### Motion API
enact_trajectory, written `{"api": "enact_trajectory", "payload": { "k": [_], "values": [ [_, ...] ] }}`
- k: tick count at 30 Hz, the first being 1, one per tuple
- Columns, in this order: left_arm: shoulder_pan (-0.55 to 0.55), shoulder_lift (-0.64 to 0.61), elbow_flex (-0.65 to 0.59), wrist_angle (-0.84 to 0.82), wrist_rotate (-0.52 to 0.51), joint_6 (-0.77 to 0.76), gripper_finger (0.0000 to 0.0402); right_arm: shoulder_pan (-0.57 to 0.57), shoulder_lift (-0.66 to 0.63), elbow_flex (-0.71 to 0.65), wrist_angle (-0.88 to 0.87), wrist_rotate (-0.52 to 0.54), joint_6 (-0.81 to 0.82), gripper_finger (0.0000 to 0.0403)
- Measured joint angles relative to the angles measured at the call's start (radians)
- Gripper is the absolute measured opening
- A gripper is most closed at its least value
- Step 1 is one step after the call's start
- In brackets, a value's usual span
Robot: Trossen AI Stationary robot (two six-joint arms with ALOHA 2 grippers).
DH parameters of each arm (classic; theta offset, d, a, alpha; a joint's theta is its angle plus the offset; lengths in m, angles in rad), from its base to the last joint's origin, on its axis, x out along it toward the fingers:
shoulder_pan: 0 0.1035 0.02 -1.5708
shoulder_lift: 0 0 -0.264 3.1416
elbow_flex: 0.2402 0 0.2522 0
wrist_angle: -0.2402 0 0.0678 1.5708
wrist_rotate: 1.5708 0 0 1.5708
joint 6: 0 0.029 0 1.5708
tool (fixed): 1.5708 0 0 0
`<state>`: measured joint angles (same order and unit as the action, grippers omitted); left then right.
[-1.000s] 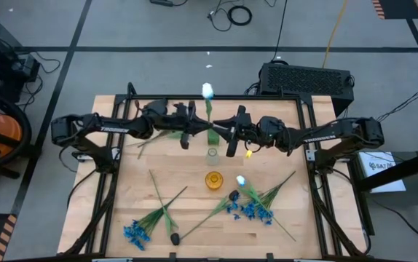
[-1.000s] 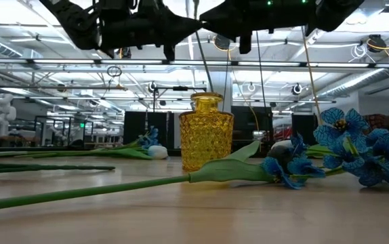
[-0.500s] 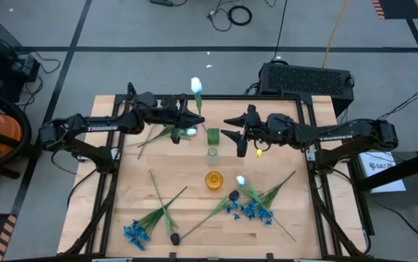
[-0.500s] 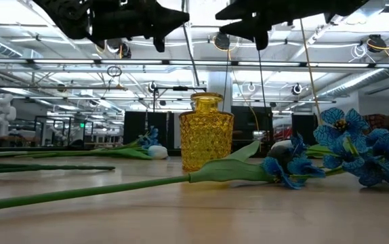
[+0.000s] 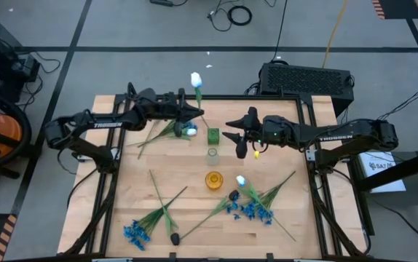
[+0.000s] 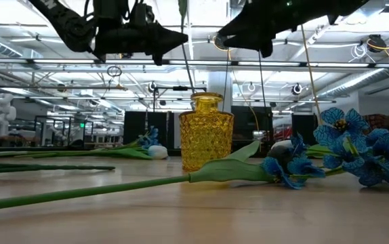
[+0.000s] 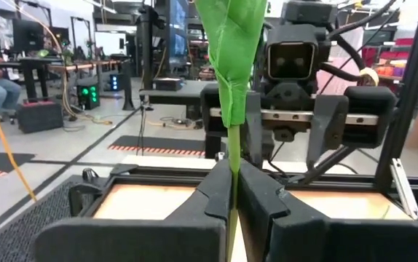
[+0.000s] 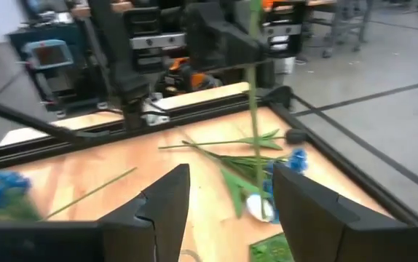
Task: Sort flowers into vase by color
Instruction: Put the top right white flower into the green vase
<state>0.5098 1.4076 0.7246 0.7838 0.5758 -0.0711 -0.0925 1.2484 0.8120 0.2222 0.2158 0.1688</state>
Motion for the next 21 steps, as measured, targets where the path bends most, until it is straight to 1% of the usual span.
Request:
{"api": "enact_trajectory", "payload": {
  "k": [4, 10, 21],
  "values": [
    [-0.015, 0.050, 0.000, 0.031, -0.009, -0.001, 0.0016, 0.000, -0.002, 0.000, -0.045, 0.073, 0.005, 0.0187],
    [-0.014, 0.094, -0.001, 0.079, -0.039, -0.002, 0.0017, -0.011, -0.005, 0.000, -0.077, 0.076, 0.003, 0.0187],
    [-0.005, 0.106, -0.001, 0.078, -0.085, 0.008, 0.0017, -0.019, -0.005, 0.000, -0.077, 0.076, 0.003, 0.0187]
  ]
}}
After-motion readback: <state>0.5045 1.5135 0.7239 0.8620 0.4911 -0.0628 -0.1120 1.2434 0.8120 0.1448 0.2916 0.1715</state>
